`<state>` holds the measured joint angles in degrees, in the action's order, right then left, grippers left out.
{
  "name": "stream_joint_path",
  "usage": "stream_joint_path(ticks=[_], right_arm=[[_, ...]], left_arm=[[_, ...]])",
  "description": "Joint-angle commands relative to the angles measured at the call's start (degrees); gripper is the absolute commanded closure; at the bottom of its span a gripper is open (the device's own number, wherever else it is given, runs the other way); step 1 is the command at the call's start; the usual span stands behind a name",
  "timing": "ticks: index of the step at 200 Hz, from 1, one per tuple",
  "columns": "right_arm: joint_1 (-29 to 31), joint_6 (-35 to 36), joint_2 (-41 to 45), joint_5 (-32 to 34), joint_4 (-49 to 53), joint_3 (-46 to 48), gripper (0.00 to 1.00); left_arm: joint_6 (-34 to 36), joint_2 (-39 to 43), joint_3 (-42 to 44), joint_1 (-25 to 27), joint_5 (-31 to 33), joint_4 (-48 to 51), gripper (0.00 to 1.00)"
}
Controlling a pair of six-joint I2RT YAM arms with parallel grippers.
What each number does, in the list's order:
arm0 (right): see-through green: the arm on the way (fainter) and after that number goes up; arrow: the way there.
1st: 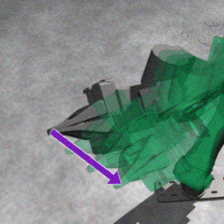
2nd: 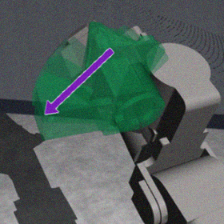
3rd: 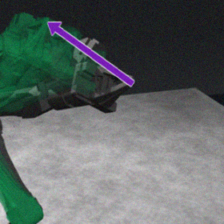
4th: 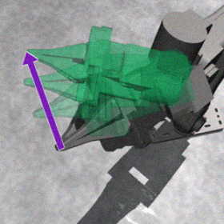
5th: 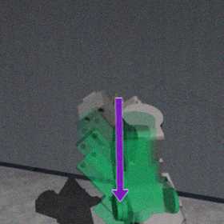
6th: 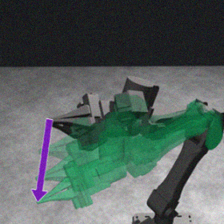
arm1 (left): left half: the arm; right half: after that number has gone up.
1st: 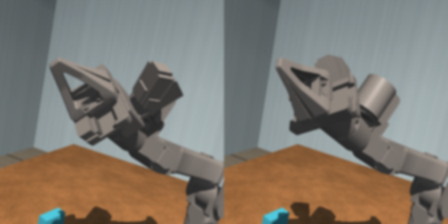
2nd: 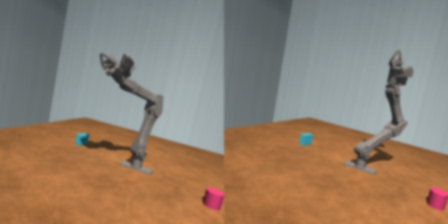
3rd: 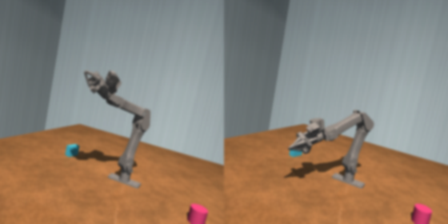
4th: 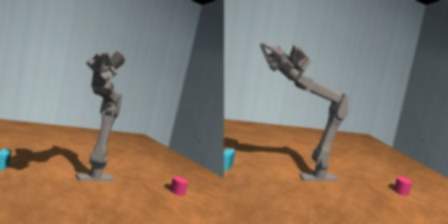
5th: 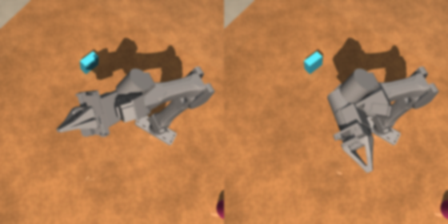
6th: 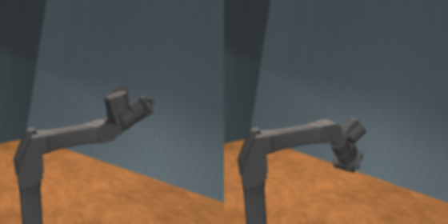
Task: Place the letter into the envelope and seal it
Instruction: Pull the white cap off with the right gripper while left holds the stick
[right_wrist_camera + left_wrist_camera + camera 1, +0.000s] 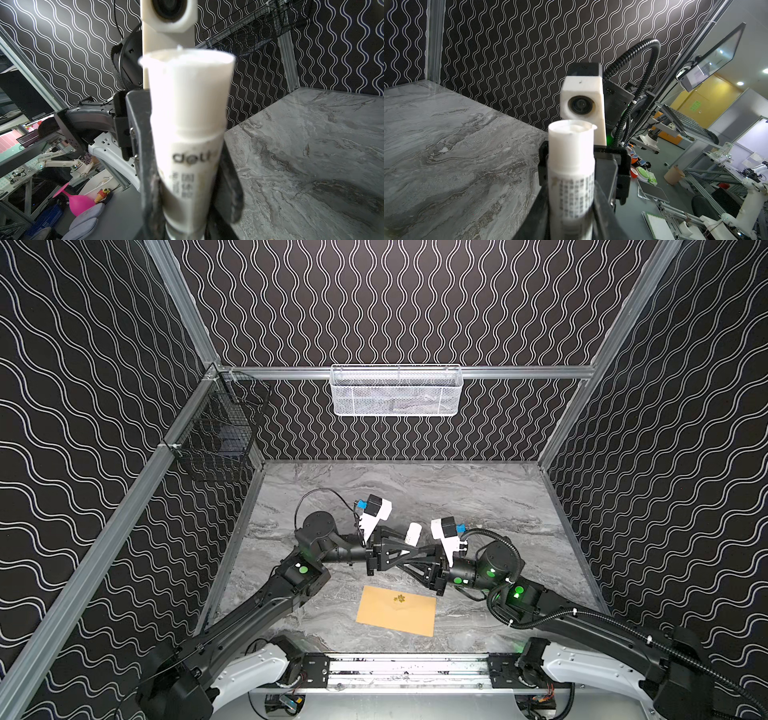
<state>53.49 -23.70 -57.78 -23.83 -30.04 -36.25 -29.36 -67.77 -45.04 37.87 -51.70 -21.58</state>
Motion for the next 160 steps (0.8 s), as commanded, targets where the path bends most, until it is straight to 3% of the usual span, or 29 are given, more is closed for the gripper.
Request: stream_joint_path(ticks=[1, 27, 66, 114, 160], right_arm=[[-0.2, 1.4, 1.8, 2.4, 4.4, -0.9, 0.62], [-0.3, 5.0, 5.7, 1.1, 16.2, -3.4, 0.41], [-1.2, 10.4, 11.4, -1.0, 27.8, -6.0, 0.34], [-3.3, 16.1, 10.1, -5.1, 35.0, -12.8, 0.36], [-4.6, 16.4, 5.7, -11.6, 35.6, -15.9, 0.47]], left_arm=[[6.7, 1.0, -1.2, 0.2, -2.1, 9.1, 0.89], [12.5, 2.0, -2.5, 0.4, -0.6, 17.0, 0.92], [18.6, 1.9, -5.2, 2.0, -0.6, 24.8, 0.97], [25.4, 1.0, -8.3, 5.0, -1.9, 32.6, 0.97], [26.6, 1.2, -8.9, 5.4, -2.3, 33.9, 0.98]])
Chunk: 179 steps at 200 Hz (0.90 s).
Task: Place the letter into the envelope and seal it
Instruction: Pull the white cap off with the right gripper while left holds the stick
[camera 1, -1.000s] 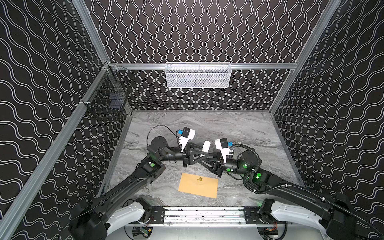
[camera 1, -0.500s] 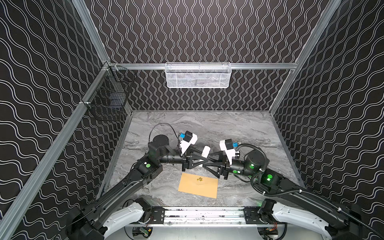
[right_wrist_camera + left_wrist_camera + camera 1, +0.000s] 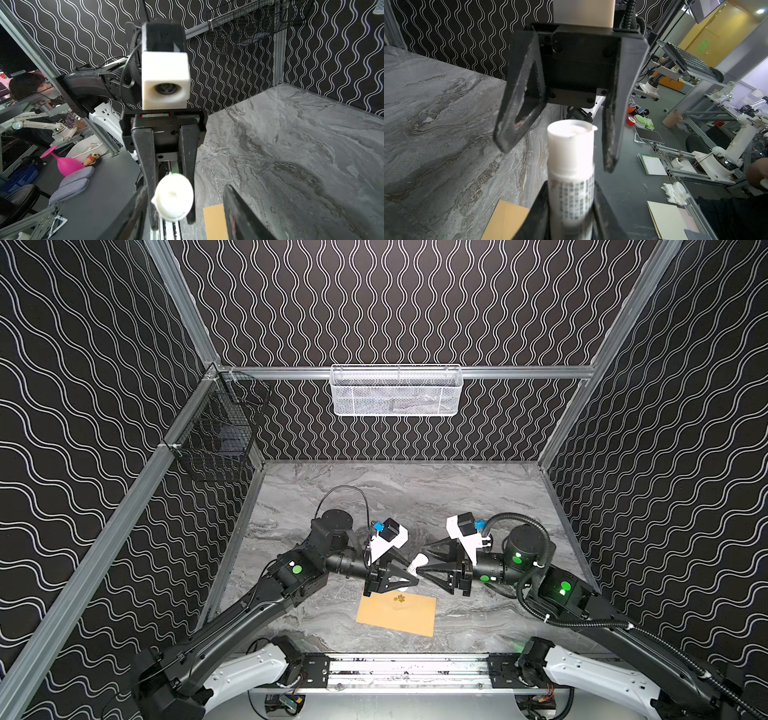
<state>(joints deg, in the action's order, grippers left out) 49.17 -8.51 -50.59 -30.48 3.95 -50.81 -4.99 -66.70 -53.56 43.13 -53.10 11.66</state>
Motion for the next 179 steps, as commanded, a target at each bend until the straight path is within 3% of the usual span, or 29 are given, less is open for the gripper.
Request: stream_joint_path(ticks=[1, 57, 114, 144, 161, 179], right_arm=[[-0.2, 1.2, -1.6, -5.2, 1.6, -1.4, 0.48], [-0.3, 0.1, -5.2, -12.5, 1.3, -2.7, 0.65], [-0.3, -0.4, -6.0, -13.5, 1.4, -3.1, 0.86], [-0.4, -1.3, -5.4, -11.4, 1.3, -2.7, 0.94], [-0.5, -2.1, -5.0, -8.5, 1.7, -2.6, 0.97], [-0.8, -3.4, -4.3, -6.3, 0.6, -2.0, 0.99]], left_arm=[[2.3, 0.1, -0.4, 0.1, -0.9, 0.6, 0.98], [2.6, -0.3, -0.8, 0.1, -0.9, 1.0, 0.97], [3.0, 0.3, -0.5, 0.1, 0.3, 1.4, 0.9], [3.0, 0.7, -0.7, 0.1, 1.7, 2.2, 0.73], [1.1, 0.8, -1.3, 0.1, 6.4, 4.0, 0.55], [0.6, 1.2, -1.1, 0.1, 7.5, 4.2, 0.49]])
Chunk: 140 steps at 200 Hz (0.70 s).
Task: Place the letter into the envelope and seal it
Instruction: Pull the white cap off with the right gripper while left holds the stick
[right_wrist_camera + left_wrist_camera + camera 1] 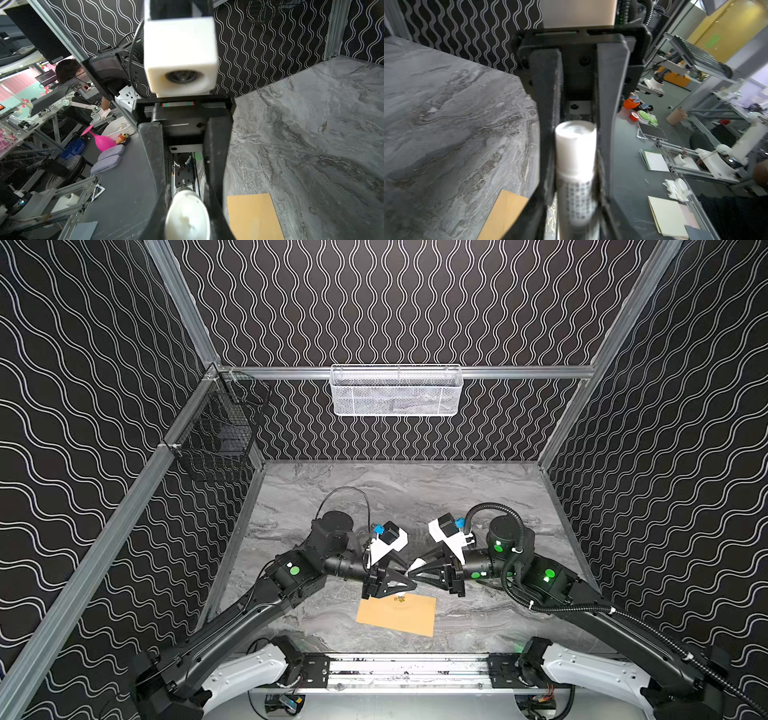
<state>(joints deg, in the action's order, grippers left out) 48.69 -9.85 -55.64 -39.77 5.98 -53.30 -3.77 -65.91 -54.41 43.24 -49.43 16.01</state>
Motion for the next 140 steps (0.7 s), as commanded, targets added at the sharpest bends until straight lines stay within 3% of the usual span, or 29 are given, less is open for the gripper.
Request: stream_joint_path(ticks=[1, 68, 140], right_arm=[[-0.3, -2.3, 0.7, 3.0, -1.5, 0.5, 0.99], [-1.0, -7.8, 1.5, 3.1, -10.7, 4.3, 1.0], [-1.7, -8.7, 1.6, 2.8, -12.4, 5.6, 1.0]], left_arm=[[-0.7, 0.5, -0.2, 0.0, 3.8, -0.3, 0.48], [-8.5, 2.9, 6.7, 0.0, 3.0, -12.8, 0.46], [-9.4, 3.7, 8.0, 0.0, 2.8, -13.9, 0.66]])
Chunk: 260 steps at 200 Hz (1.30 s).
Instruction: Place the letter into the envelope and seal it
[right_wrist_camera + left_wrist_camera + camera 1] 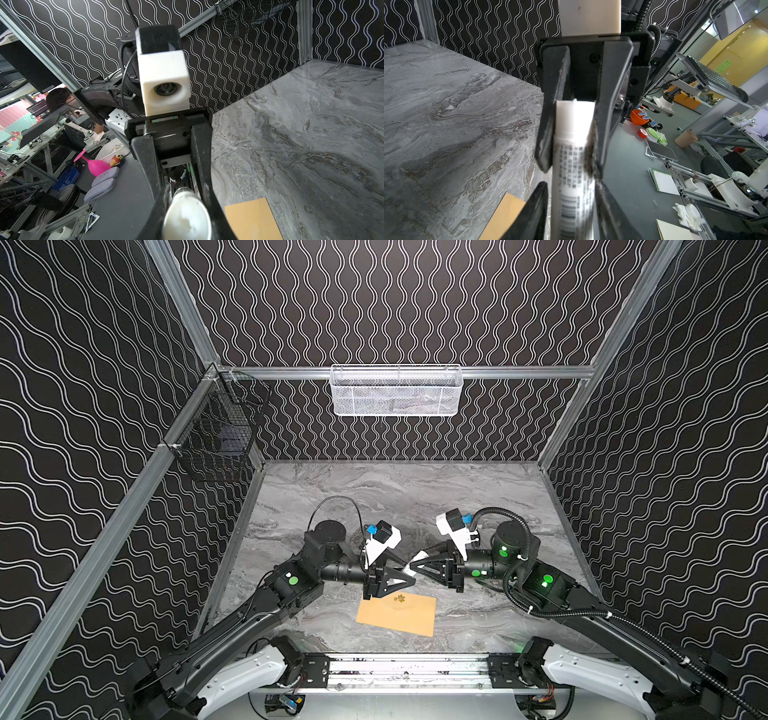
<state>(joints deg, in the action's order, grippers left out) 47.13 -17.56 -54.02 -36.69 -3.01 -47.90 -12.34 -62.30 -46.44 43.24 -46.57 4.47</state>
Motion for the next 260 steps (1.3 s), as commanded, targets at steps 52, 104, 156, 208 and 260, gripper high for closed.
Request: stream_joint_path(ticks=[52, 104, 156, 208, 260], right_arm=[[-0.3, -1.2, -0.3, -0.2, -3.8, 0.6, 0.99], [-0.5, -0.7, 0.3, 4.0, 1.3, -0.1, 0.62], [-0.5, -3.3, 6.2, 27.0, 19.3, -2.0, 0.35], [-4.9, -12.6, 1.8, 52.1, 37.0, -1.7, 0.36], [-18.8, -10.7, -8.9, 44.5, 38.4, 3.1, 0.37]], left_arm=[[0.1, 0.6, -0.2, 0.0, 0.5, -0.8, 0.79], [2.3, 1.6, -0.7, 0.0, 3.2, 3.3, 0.85], [2.3, 2.4, 0.3, 0.0, 6.4, 5.4, 0.92], [-0.2, 3.4, 1.9, 0.0, 10.8, 6.3, 0.92], [-5.9, 2.8, 6.2, 0.0, 14.2, 1.4, 0.94]])
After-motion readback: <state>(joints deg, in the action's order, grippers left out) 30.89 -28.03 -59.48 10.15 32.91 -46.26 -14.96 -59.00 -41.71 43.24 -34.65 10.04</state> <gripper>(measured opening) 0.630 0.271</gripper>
